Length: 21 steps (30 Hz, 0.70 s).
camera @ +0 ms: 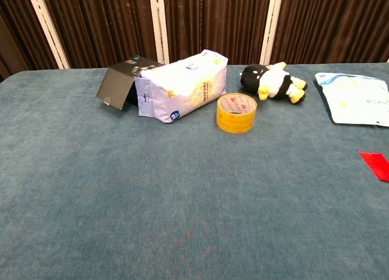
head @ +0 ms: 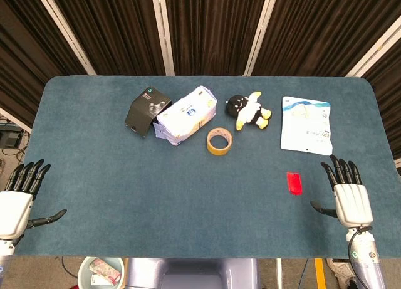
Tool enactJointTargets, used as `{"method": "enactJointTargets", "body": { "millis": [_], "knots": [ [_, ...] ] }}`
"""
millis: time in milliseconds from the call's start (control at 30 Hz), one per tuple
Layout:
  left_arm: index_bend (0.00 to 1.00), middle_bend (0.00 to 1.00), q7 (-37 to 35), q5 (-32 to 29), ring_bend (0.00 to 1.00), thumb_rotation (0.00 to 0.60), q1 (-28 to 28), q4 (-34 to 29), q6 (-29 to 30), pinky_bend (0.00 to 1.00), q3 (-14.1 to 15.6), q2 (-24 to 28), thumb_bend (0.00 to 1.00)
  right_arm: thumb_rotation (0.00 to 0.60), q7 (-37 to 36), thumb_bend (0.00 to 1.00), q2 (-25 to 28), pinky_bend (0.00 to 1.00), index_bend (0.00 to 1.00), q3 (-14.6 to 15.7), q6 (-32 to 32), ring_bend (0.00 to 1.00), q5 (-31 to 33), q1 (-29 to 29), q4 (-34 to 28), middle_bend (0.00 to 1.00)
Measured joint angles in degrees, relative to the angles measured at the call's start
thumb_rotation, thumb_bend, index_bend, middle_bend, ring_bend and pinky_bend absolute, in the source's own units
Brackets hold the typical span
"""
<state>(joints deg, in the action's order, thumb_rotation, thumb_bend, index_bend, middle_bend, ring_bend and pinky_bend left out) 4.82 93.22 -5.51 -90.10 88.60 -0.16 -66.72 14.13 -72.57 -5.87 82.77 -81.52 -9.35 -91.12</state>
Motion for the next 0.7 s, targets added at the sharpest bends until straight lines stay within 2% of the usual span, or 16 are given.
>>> {"method": "enactJointTargets", "body": {
  "millis": [300,467,700],
  "knots": [
    [0.0,0.0,0.2,0.2,0.0,0.386,-0.1,0.0,0.1,0.0,-0.1,-0.2,0.03,0.6,0.0,0.06,-0.4,0.0,0.17,0.1,-1.5,0.0,0.4,-0.6,0.7,0.0],
    [0.0,0.0,-0.9,1.4,0.0,0.389,0.2,0.4,1.6,0.0,0.0,-0.3,0.03,0.6,0.9,0.05,-1.7,0.0,0.28,0.5,-2.4,0.0,0.2,-1.1,1.0,0.0],
    [0.0,0.0,-1.8,0.6,0.0,0.388,-0.1,0.7,0.7,0.0,-0.1,-0.2,0.03,0.6,1.6,0.04,-5.6,0.0,0.42,0.5,-3.7,0.0,0.4,-2.0,3.6,0.0]
  ]
}}
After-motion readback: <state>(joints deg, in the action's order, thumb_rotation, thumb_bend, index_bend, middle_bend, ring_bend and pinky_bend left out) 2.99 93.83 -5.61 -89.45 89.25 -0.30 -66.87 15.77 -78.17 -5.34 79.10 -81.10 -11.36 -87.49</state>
